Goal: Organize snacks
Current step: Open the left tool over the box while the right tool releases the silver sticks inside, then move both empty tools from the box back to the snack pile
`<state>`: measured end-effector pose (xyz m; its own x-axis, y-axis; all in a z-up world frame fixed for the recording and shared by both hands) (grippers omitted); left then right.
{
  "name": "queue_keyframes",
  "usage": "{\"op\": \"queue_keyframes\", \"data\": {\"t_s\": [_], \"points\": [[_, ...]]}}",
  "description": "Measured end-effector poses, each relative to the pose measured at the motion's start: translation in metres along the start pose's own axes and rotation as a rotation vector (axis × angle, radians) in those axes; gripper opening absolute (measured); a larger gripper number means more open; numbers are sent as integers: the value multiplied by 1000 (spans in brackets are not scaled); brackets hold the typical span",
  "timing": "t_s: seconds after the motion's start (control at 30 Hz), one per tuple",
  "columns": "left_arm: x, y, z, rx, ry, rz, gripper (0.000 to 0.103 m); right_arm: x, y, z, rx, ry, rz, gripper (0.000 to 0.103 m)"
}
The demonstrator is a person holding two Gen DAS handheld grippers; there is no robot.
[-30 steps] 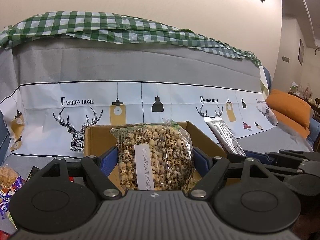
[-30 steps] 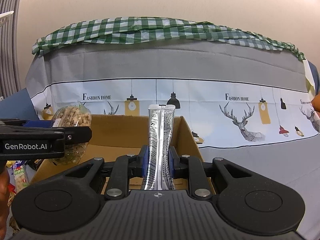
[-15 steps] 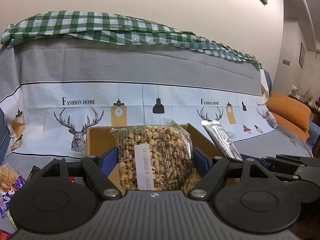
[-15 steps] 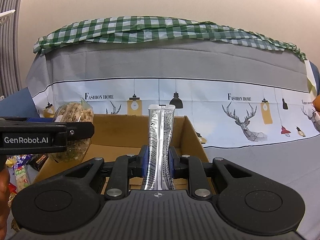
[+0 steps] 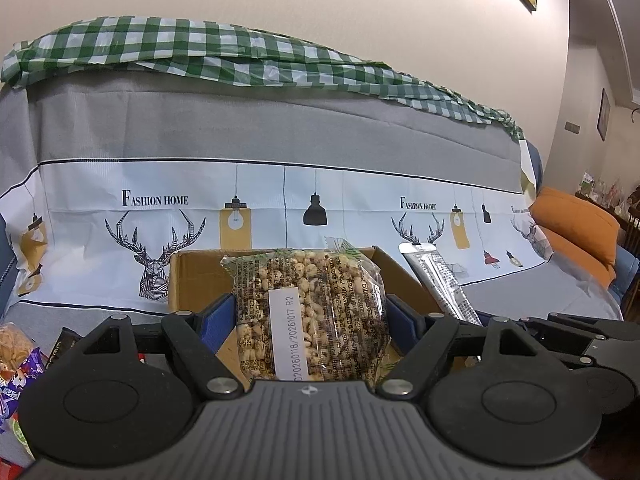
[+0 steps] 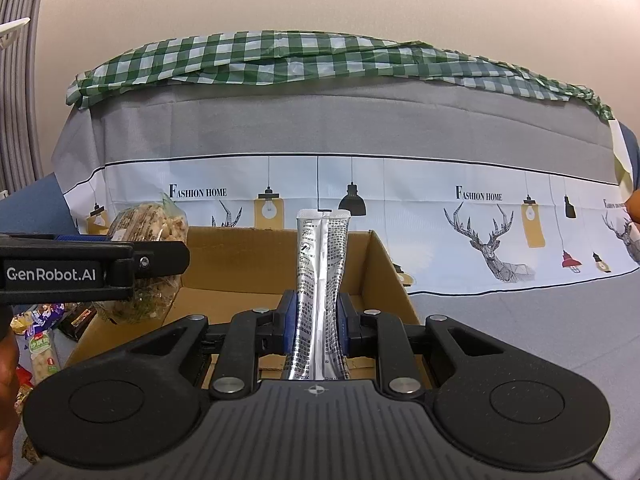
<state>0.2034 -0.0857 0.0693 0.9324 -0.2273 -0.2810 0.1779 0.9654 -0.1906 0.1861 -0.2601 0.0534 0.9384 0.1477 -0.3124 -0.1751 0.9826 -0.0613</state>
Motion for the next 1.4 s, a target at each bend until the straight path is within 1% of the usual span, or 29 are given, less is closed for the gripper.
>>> {"op": "queue_keyframes", "data": {"t_s": [0.07, 0.13, 0.2, 0.23, 0.27, 0.33, 0.6, 0.67, 0.73, 0.87, 0.97, 1.03, 1.17, 1.27, 1.3, 1.4], "points": [[1, 0, 0, -4, 8, -2, 83, 1, 0, 0, -1, 3, 0, 23], [2, 0, 0, -14, 16, -7, 87, 2, 0, -1, 0, 10, 2, 27], [1, 1, 1, -19, 9, -5, 91, 3, 1, -1, 3, 17, -2, 41], [1, 1, 1, -20, 6, -3, 91, 4, 1, -2, 3, 20, -6, 54], [1, 1, 1, -22, 5, -2, 91, 3, 1, -1, 3, 19, -11, 62], [1, 1, 1, -23, 3, 3, 91, 3, 2, -1, 1, 13, -19, 65], [-3, -3, 1, 4, -30, 3, 90, 5, 3, -2, 0, 22, -38, 67], [-6, -5, 1, 20, -50, 1, 90, 6, 3, -2, -2, 24, -47, 67], [-8, -6, 1, 41, -76, 13, 89, 6, 4, -2, -3, 24, -55, 67], [-16, -4, 3, 76, -133, 47, 89, 5, 5, -2, -2, -9, -82, 66], [-21, -2, 2, 99, -147, 56, 89, 2, 7, -1, -1, -57, -99, 66], [-26, -1, 0, 128, -144, 72, 89, 0, 10, -1, -6, -73, -98, 66], [-39, 8, -6, 177, -135, 118, 89, 1, 18, -1, 2, -61, -90, 66], [-50, 27, -7, 161, -87, 118, 90, -2, 24, 1, 50, -64, -69, 66], [-55, 37, -8, 155, -66, 134, 90, -2, 24, 1, 50, -64, -69, 67], [-70, 72, -11, 142, 5, 178, 90, -4, 35, 0, 74, -38, -30, 70]]}}
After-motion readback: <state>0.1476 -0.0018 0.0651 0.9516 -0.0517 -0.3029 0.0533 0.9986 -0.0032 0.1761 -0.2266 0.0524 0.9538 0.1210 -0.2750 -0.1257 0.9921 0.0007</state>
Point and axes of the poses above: each gripper's, at about its wrist camera, not at the fingertips, and x roughly the way its jaws point, y to its left, z to its top, the point moved 4 cm from there along x, roughly the way its jaws point, and after that the axes turned 8 degrees about -y, right-handed, at the moved point
